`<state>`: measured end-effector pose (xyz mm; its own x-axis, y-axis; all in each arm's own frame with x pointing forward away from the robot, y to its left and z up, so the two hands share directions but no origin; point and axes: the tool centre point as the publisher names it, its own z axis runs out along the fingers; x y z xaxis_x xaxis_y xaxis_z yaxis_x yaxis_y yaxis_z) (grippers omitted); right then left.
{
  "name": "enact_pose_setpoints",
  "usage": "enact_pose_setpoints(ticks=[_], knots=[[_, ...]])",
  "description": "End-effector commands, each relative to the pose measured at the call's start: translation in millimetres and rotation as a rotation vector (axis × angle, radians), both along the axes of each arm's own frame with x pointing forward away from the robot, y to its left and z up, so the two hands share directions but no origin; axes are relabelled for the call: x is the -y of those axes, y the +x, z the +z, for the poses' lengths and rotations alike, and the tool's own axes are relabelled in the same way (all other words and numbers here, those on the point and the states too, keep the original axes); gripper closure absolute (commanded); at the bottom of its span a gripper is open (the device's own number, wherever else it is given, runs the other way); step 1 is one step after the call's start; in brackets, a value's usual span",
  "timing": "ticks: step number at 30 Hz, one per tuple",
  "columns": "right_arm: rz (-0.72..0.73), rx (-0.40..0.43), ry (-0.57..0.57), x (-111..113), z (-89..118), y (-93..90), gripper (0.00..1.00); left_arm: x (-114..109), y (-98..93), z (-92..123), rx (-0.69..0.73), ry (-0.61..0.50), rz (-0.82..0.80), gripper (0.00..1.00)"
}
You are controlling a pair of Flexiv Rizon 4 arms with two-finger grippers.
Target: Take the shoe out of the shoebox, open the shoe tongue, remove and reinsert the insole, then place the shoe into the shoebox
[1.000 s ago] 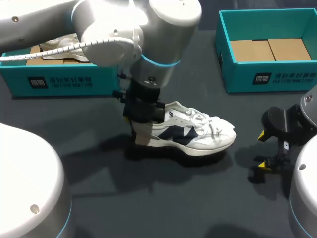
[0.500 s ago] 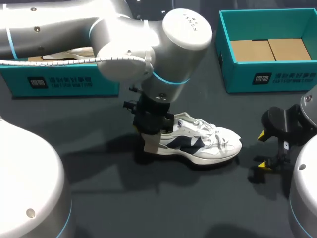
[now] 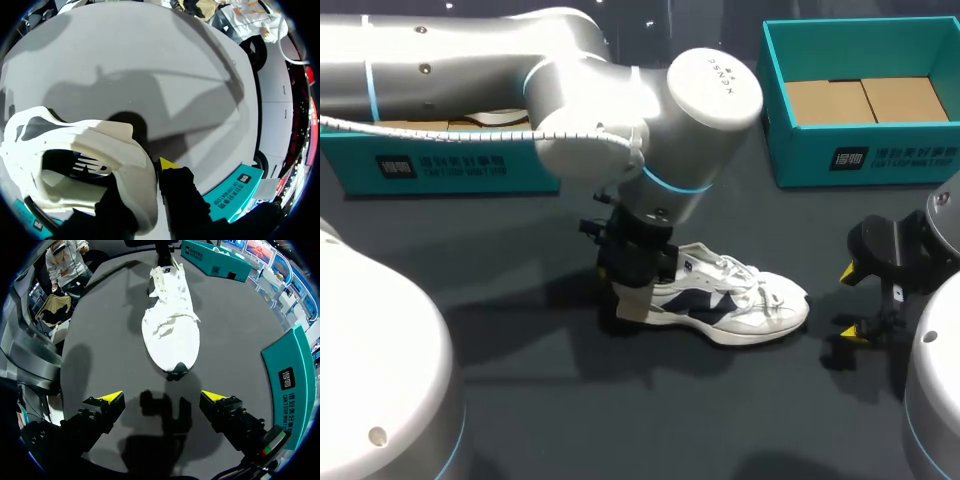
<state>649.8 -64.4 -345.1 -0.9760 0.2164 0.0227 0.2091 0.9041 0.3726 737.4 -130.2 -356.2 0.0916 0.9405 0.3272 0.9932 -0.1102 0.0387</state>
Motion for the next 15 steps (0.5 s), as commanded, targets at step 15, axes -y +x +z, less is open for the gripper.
enact_pose_setpoints(ticks=[15], knots=[[-0.001, 0.003, -0.001, 0.4, 1.0, -2.3, 0.0, 8.5, -0.9, -14.7, 0.005, 0.037, 0.012, 1.0]])
